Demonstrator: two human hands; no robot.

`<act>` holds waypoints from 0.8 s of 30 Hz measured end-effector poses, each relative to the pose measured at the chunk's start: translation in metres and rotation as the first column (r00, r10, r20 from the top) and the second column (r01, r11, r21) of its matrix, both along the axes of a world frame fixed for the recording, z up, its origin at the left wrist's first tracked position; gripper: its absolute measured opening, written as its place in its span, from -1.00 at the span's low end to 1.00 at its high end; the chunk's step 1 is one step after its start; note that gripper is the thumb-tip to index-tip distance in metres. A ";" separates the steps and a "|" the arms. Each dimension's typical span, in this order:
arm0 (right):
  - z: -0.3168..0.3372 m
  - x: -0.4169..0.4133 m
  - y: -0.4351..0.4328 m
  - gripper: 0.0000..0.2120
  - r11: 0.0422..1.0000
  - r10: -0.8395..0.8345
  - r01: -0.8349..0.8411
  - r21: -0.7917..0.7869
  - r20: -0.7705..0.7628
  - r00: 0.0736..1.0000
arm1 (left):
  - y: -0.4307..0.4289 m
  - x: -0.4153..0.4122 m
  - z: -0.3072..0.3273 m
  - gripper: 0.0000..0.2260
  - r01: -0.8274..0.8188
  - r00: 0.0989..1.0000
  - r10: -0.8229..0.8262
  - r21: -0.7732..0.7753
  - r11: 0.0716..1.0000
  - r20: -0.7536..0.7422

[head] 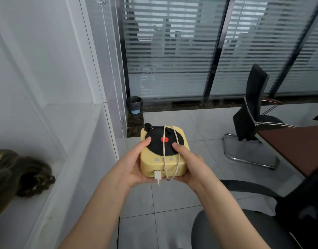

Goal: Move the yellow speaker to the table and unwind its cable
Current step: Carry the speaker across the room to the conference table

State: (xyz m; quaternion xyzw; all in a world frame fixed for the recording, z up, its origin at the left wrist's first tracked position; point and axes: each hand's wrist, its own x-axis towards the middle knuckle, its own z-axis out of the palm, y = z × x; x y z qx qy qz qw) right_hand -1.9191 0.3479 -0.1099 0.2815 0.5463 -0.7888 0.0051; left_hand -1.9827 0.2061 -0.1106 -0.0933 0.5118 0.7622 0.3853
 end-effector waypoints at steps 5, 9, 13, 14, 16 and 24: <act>-0.002 -0.061 0.034 -0.50 1.000 -0.027 0.027 0.000 0.011 1.000 | 0.034 -0.058 0.004 -0.68 0.016 1.000 -0.016 -0.015 1.000 -0.002; 0.002 -0.104 0.061 -0.58 1.000 -0.003 0.003 0.003 0.004 1.000 | 0.060 -0.100 0.008 -0.72 0.017 1.000 -0.017 -0.009 1.000 -0.014; 0.001 -0.144 0.077 -0.51 1.000 -0.009 0.009 -0.004 0.013 1.000 | 0.075 -0.139 0.009 -0.71 0.018 1.000 -0.018 -0.018 1.000 0.004; 0.001 -0.152 0.079 -0.50 1.000 -0.016 0.017 -0.010 0.017 1.000 | 0.078 -0.147 0.009 -0.70 0.023 1.000 -0.023 -0.020 1.000 0.007; 0.001 -0.171 0.085 -0.51 1.000 -0.021 0.021 -0.017 0.023 1.000 | 0.084 -0.168 0.009 -0.68 0.033 0.999 -0.033 -0.017 0.999 0.014; 0.006 -0.255 0.117 -0.55 0.995 -0.101 0.101 0.003 0.034 0.994 | 0.119 -0.264 0.009 -0.59 0.103 0.993 -0.103 -0.001 0.995 0.058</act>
